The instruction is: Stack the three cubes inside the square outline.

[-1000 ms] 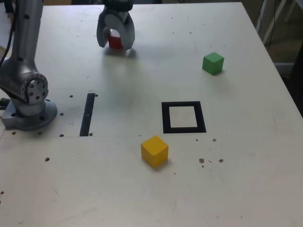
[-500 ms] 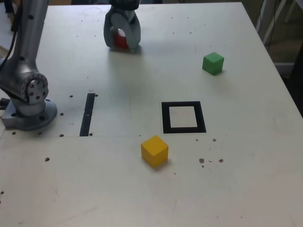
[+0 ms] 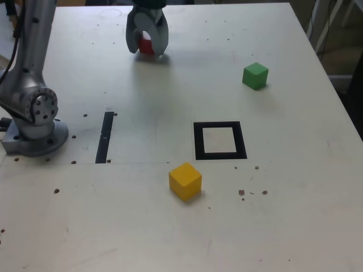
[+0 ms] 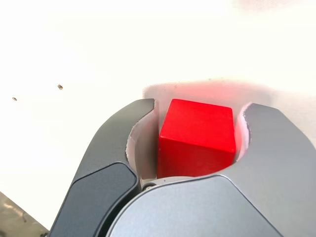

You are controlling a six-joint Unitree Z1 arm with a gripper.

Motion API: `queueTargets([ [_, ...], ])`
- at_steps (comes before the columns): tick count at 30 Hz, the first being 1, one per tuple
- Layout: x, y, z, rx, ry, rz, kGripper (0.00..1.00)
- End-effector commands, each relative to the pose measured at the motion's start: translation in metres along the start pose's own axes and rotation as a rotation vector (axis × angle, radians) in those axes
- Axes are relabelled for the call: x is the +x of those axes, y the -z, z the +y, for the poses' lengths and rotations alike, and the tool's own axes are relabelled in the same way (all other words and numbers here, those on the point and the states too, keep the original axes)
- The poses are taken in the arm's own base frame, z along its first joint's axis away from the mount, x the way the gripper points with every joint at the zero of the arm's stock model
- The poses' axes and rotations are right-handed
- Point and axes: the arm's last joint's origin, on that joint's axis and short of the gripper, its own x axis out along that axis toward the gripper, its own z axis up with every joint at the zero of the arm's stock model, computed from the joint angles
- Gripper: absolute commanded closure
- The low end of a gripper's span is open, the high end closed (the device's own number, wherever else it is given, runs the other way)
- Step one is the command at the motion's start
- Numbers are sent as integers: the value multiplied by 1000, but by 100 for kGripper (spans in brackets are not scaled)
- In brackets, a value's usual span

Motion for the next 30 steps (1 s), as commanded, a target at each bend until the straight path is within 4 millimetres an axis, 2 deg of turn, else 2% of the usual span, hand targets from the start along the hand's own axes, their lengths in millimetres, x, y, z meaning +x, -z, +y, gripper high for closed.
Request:
queueTargets([
  [1,-9,4,-4,-18,-24,-15,69],
  [6,-32,14,-23,-45,-75,-60,77],
  [11,-50,12,-59,-41,-96,-75,78],
  [16,-60,-4,-110,-34,-103,-66,78],
  [24,-83,-36,-206,-1,-142,-52,73],
  [30,-98,-62,-264,-36,-143,-84,76],
])
